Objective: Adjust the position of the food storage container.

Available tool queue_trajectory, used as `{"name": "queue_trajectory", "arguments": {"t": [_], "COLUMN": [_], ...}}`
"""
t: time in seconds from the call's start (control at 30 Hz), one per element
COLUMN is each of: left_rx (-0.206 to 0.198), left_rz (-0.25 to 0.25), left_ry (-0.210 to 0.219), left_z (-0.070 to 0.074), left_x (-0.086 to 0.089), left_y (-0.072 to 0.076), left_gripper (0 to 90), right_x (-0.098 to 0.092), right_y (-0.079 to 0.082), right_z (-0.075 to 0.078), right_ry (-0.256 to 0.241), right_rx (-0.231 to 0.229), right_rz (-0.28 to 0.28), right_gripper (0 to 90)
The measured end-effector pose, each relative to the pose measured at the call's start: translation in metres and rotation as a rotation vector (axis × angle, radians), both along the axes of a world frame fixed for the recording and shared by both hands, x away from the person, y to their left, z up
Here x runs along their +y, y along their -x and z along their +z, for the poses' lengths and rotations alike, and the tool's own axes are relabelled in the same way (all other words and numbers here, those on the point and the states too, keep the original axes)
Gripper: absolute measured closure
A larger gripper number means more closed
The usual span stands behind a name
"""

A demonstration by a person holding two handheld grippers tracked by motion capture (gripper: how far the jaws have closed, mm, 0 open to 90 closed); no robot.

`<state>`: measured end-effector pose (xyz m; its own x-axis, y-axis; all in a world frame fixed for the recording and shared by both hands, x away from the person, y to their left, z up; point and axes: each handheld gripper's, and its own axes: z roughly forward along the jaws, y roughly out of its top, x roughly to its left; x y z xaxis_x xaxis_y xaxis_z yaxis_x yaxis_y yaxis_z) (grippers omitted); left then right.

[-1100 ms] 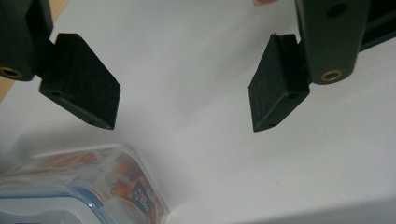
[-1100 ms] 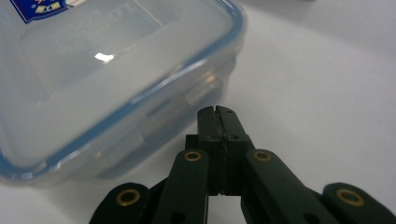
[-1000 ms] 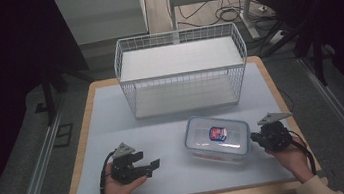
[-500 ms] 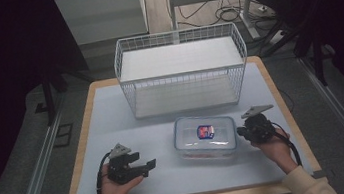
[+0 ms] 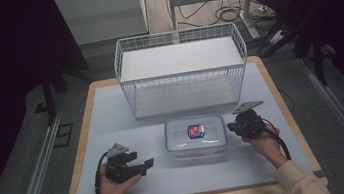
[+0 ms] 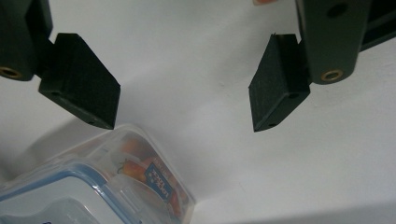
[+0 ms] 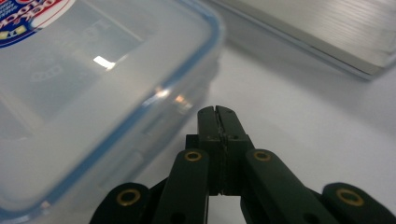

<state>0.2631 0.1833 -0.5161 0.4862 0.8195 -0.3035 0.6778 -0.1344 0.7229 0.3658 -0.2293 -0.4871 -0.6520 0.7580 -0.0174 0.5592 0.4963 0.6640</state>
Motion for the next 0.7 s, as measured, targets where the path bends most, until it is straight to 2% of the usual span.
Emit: {"name": "queue_trajectory", "arguments": {"t": [0.07,0.33,0.37,0.4,0.6,0.7], "left_rx": [0.0,0.005,0.005,0.003,0.007,0.006], "left_rz": [0.002,0.01,0.01,0.012,0.017,0.021], "left_ry": [-0.002,-0.007,-0.007,-0.008,-0.004,0.001], "left_z": [0.0,-0.002,-0.002,-0.002,-0.002,-0.001], "left_x": [0.001,0.003,0.003,0.002,0.004,0.004], "left_y": [0.0,-0.003,-0.003,-0.003,-0.006,-0.007], "left_gripper": [24.8,24.7,24.7,24.7,24.5,24.3], "right_x": [-0.015,-0.059,-0.059,-0.069,-0.082,-0.08], "right_y": [0.002,0.034,0.034,0.039,0.044,0.043], "right_z": [0.003,0.003,0.003,0.002,0.002,0.003], "right_ry": [-0.048,-0.145,-0.145,-0.173,-0.217,-0.227], "right_rx": [0.003,-0.004,-0.004,-0.001,0.01,0.003], "right_rz": [-0.021,-0.065,-0.065,-0.081,-0.088,-0.081], "right_gripper": [90.0,90.0,90.0,90.0,89.3,79.9]}}
